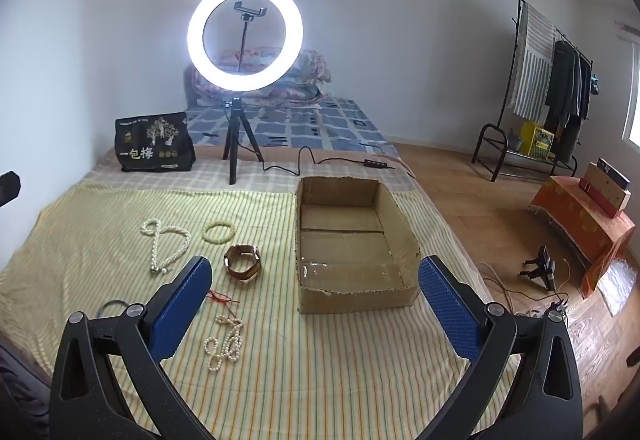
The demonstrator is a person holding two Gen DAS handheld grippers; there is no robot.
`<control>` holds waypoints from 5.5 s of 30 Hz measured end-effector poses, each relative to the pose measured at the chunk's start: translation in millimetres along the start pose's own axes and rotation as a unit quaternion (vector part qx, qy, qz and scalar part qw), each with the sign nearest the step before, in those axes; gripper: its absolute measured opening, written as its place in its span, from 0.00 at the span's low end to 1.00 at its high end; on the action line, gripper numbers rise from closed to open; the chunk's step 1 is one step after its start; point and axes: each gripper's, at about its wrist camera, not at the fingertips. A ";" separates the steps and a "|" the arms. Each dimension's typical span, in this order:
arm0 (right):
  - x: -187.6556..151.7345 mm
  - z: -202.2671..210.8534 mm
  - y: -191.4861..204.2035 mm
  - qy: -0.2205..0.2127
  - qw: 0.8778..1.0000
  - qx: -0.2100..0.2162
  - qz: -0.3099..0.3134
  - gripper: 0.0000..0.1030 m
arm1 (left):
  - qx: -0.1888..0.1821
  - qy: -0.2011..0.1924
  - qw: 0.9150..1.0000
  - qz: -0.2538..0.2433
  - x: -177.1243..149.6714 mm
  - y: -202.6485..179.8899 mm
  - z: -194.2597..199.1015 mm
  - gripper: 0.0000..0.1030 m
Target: Organize jewelry
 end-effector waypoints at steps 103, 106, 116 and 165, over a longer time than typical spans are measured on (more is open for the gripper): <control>-1.3 -1.4 16.1 0.008 1.000 0.019 0.001 1.00 | 0.012 0.006 1.000 0.002 0.5 11.9 2.4 1.00; 0.0 -0.8 18.6 0.008 1.000 0.023 0.003 1.00 | 0.014 0.009 1.000 0.004 -0.1 13.2 0.1 1.00; 3.3 -5.6 23.8 0.015 0.999 0.030 0.005 1.00 | 0.019 0.026 0.999 0.010 -1.9 16.9 -11.6 1.00; -70.2 -97.0 83.1 0.218 0.953 0.181 0.112 0.99 | -0.027 0.279 0.938 0.204 -36.2 121.4 -211.9 0.87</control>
Point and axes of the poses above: each gripper's, at about its wrist camera, not at the fingertips, and z roughly against the way its jaws point, y to its left, x to its top, and after that the axes turned 13 degrees about -x, right-handed
